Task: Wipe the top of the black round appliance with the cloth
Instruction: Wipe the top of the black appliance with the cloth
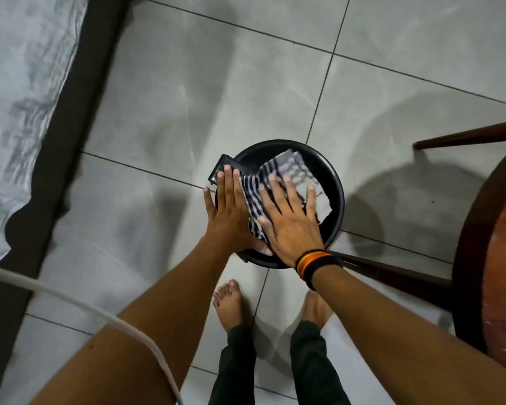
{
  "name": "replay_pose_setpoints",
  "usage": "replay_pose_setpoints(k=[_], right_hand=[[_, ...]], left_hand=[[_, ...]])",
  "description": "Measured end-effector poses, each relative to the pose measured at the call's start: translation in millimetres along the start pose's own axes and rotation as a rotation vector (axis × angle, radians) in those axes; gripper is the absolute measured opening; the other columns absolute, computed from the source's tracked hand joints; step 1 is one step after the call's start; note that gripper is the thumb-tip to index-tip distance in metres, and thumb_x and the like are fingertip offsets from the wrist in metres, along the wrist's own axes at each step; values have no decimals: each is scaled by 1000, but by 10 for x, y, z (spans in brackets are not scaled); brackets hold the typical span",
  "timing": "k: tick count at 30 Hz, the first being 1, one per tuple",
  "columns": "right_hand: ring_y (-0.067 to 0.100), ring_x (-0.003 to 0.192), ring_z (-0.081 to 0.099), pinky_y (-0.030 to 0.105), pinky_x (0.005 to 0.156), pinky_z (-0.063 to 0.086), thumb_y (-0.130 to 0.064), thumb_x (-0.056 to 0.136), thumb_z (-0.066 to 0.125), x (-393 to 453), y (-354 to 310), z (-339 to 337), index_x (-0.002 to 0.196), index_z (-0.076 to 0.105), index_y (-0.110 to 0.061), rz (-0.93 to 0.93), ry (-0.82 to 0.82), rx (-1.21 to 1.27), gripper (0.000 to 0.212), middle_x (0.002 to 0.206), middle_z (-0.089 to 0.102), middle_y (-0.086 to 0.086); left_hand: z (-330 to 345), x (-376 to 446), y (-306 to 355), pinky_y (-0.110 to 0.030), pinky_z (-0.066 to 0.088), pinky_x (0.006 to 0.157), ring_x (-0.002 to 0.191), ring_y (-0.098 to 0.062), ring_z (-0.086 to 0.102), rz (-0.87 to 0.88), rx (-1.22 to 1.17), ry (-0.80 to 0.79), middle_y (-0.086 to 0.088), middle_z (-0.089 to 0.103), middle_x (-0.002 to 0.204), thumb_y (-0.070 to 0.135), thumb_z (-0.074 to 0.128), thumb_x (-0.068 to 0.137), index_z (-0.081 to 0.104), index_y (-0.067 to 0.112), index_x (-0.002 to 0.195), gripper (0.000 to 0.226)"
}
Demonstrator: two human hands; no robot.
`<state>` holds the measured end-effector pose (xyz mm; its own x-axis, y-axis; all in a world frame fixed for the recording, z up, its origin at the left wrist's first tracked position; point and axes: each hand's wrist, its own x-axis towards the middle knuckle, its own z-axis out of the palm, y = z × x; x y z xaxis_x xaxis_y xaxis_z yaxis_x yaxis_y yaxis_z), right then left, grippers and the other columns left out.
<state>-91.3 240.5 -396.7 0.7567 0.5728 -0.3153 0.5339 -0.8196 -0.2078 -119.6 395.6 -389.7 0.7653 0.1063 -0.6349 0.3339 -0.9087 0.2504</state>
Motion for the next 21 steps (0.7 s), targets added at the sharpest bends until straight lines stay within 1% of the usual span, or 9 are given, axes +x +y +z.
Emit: replay_pose_setpoints(k=[2,3,8,10,12,14,16,19,21], right_hand=[[26,156,2,62,122,0,-47,104,23,-206,153,-4,160,11,-27,-103,-45,-29,60,170,9,3],[25,156,3,61,123,2,-47,104,24,-319,235,-18,159,11,-29,-64,-55,-25,60,169,10,2],[26,155,-10,62,122,-2,-45,102,26,-87,231,-123,159,1,-31,382,-20,167,64,169,-7,-1],[28,154,-16,62,121,-9,-44,103,23,212,41,-165,159,-5,-30,305,-64,139,64,167,-16,0],[28,153,-18,62,120,-11,-41,104,23,279,-107,-190,159,-5,-29,101,-130,67,63,168,-16,0],[28,155,-11,60,122,-7,-38,104,25,59,-65,-176,159,2,-28,-44,-175,24,61,170,-6,1],[27,156,-1,58,123,-2,-37,103,31,-323,96,-151,159,11,-29,-86,-178,30,60,170,5,1],[22,156,-5,57,122,-2,-42,103,27,-710,233,-129,159,6,-33,143,-178,105,61,170,1,-4],[22,155,-12,59,122,-4,-46,103,21,-489,141,-159,159,0,-33,367,-145,222,62,168,-9,-5]], left_hand=[[-14,-16,-37,-63,-21,120,150,-35,-39,17,-20,-13,-16,-41,163,86,79,43,-30,4,156,177],[-25,-16,-36,-64,-21,120,149,-35,-40,30,-38,-12,-17,-41,163,86,79,41,-30,4,155,178],[-42,2,-22,-66,-18,120,150,-35,-39,29,-56,-19,-17,-38,164,90,76,34,-29,2,155,183],[-27,16,-21,-63,-22,118,151,-35,-38,17,-42,-8,-17,-38,164,90,77,34,-29,2,156,184],[-53,-11,0,-62,-23,117,151,-36,-37,6,4,-2,-18,-38,164,89,77,40,-29,3,156,179],[-55,-49,11,-64,-20,120,152,-36,-35,5,2,12,-19,-36,164,85,77,50,-28,4,157,170],[-66,-73,15,-66,-15,122,152,-35,-34,3,-29,7,-19,-34,165,85,77,52,-25,2,157,168],[-89,-55,-3,-62,-17,122,151,-35,-36,4,-61,-8,-17,-36,165,88,77,41,-27,1,156,178],[-100,-37,19,-61,-16,123,151,-35,-36,22,-82,-2,-17,-36,165,85,81,41,-28,1,156,179]])
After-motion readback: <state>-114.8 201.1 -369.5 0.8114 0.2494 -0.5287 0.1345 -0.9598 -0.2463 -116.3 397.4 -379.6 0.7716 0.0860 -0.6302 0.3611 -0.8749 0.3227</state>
